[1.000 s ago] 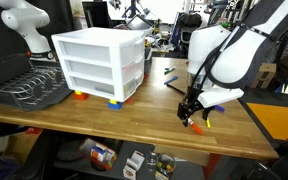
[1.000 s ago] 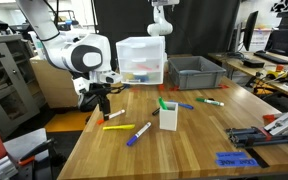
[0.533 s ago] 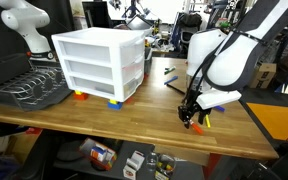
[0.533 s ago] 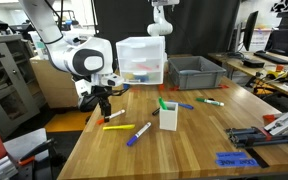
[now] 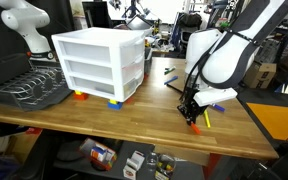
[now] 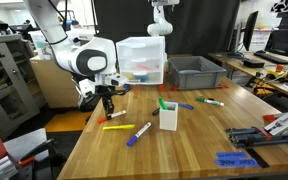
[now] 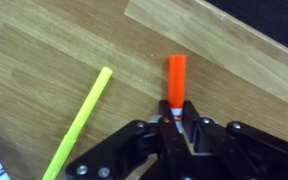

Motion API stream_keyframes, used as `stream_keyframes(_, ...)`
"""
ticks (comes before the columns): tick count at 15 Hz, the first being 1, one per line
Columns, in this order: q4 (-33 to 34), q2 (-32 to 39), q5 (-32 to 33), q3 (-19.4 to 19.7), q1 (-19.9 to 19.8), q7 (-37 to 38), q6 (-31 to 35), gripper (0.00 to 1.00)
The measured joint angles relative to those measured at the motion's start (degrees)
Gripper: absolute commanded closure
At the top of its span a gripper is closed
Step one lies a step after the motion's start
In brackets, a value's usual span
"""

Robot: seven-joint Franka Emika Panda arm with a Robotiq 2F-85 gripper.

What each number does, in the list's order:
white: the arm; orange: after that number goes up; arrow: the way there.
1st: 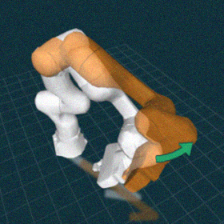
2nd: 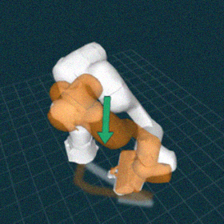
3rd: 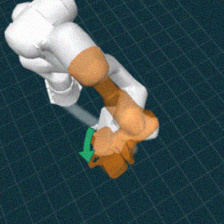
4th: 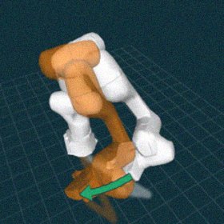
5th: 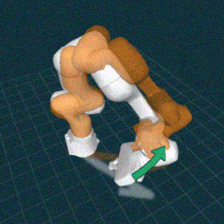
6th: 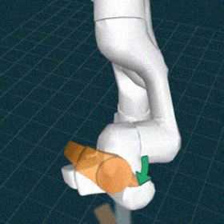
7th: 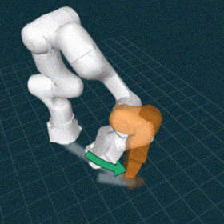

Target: Pick up the orange and white marker and put it near the black pen

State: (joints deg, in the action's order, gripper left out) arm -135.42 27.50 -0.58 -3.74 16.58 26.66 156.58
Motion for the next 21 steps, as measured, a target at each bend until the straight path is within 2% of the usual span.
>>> stream_keyframes(6, 0.8, -0.8, 0.0, 0.6, 0.0, 0.0, 1.2, 0.96)
stream_keyframes(12, 3.2, -5.8, 1.0, 1.6, 0.6, 0.1, 2.3, 0.96)
stream_keyframes(18, 7.0, -4.6, 11.4, 5.8, 1.8, -0.7, 2.0, 0.96)
stream_keyframes(21, 9.9, -2.5, 14.6, 6.7, 1.9, -3.9, 0.9, 0.96)
